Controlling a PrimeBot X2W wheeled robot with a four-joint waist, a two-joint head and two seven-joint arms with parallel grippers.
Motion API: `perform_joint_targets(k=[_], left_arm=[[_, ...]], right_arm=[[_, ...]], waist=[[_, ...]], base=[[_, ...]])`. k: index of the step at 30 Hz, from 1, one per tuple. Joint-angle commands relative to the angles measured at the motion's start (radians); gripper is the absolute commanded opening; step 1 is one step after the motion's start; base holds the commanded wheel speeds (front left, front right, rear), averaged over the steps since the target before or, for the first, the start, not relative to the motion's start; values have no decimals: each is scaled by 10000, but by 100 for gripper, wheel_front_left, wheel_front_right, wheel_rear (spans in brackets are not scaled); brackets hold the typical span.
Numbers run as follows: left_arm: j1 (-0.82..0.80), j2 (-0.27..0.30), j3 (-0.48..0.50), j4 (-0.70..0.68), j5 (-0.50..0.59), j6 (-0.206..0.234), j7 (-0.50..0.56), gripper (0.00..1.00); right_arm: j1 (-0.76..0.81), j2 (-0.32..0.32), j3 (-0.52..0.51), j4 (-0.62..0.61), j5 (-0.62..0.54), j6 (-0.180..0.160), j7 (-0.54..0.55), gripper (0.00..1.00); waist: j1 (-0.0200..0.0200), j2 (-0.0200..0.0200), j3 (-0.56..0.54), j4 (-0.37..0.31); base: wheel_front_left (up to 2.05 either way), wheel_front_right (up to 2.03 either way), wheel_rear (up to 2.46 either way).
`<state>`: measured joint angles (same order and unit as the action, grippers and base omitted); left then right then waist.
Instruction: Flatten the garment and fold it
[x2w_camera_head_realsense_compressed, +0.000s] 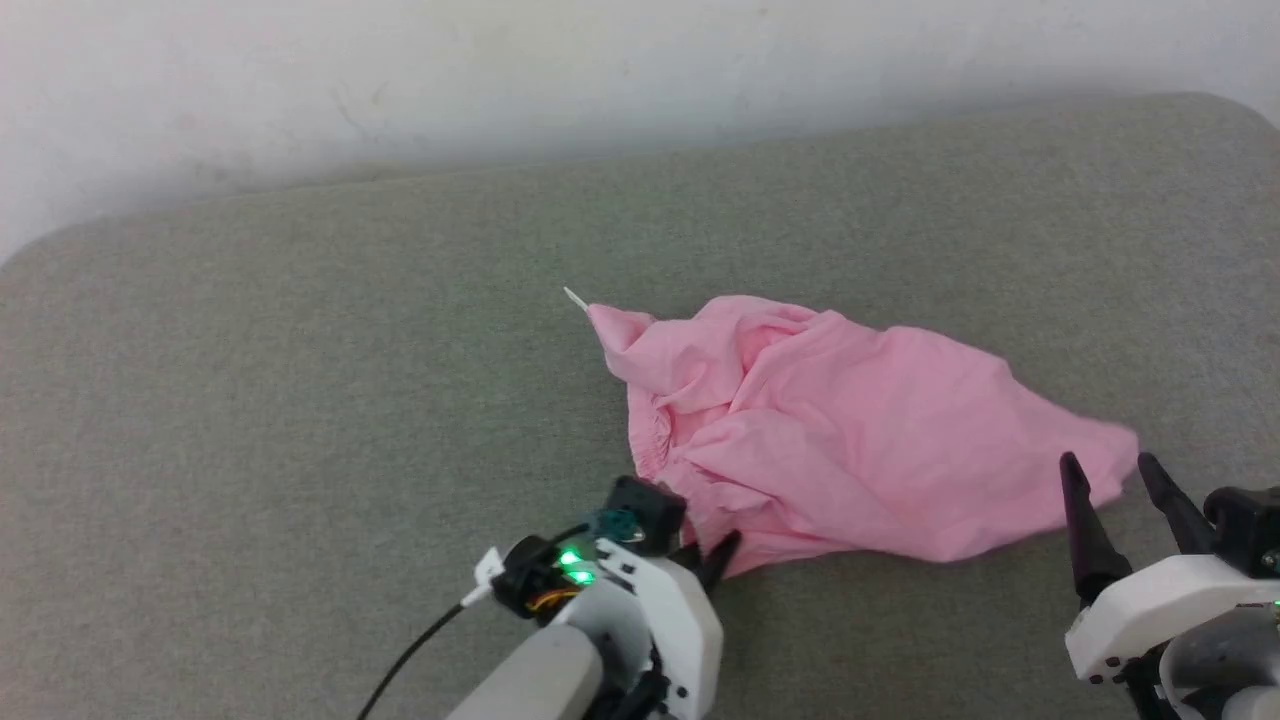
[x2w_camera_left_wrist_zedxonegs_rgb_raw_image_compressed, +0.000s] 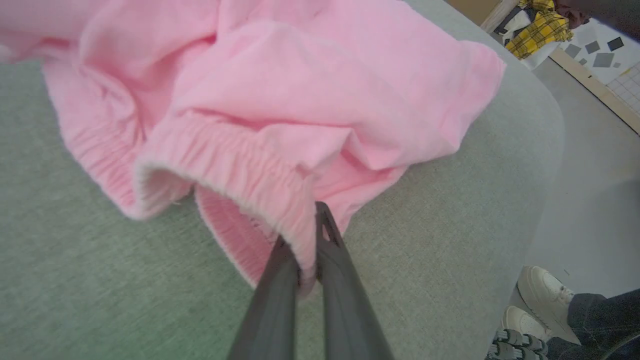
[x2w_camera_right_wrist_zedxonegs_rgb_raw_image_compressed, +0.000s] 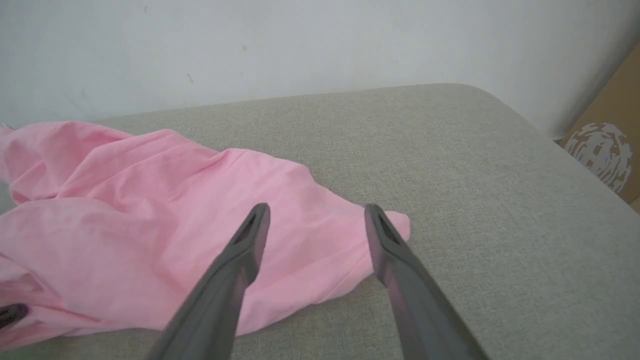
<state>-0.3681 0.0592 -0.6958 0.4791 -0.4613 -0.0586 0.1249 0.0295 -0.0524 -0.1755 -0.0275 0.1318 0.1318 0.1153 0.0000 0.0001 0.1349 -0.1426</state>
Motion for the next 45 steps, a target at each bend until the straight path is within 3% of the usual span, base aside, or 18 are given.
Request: perform_joint_targets(k=[1, 13, 23, 24, 26, 32, 37, 40, 45], left_arm=[[169, 148, 117, 10, -105, 93, -65, 0], [1728, 1612, 1493, -1655, -797, 1302, -187, 0], [2089, 1850, 1514, -2521, -935, 1522, 110, 0], [2097, 1847, 1494, -2549, -946, 1519, 133, 0], [2096, 1853, 1464, -2589, -954, 1518, 165, 0], [2135, 1900, 1374, -2737, -1086, 1374, 287, 0], [2000, 1967, 1599, -3715, -2017, 659, 688, 0], [1612, 2244, 1903, -4646, -2722, 195, 1249, 0], [149, 2897, 2658, -5975, -3635, -59, 2494, 0]], right_arm=[[-23, 22, -24, 32, 49, -11, 74, 100], [657, 22, -743, 296, 141, -11, 2509, 100], [211, 22, 75, 1587, 20, -11, 4222, 100], [171, 22, 109, 1698, 8, -11, 4481, 57], [86, 22, 166, 1772, 55, -11, 4819, 4], [25, 22, 298, 1522, 267, -11, 5611, 0], [-312, -4, 515, 258, 532, -11, 6298, 0], [-963, -376, 759, -770, 574, -11, 6755, 0], [-2965, -1336, 1308, -1864, 715, -11, 7528, 0]], waist=[[0, -1, -37, 121], [0, -1, 26, 808], [0, -1, 242, 955], [0, -1, 248, 958], [0, -1, 256, 962], [0, -1, 147, 914], [0, -1, 50, 859], [0, -1, 119, 776], [0, -1, 657, 657]], base=[[0, 0, 0], [0, 0, 0], [0, 0, 0], [0, 0, 0], [0, 0, 0], [0, 0, 0], [0, 0, 0], [0, 0, 0], [0, 0, 0]])
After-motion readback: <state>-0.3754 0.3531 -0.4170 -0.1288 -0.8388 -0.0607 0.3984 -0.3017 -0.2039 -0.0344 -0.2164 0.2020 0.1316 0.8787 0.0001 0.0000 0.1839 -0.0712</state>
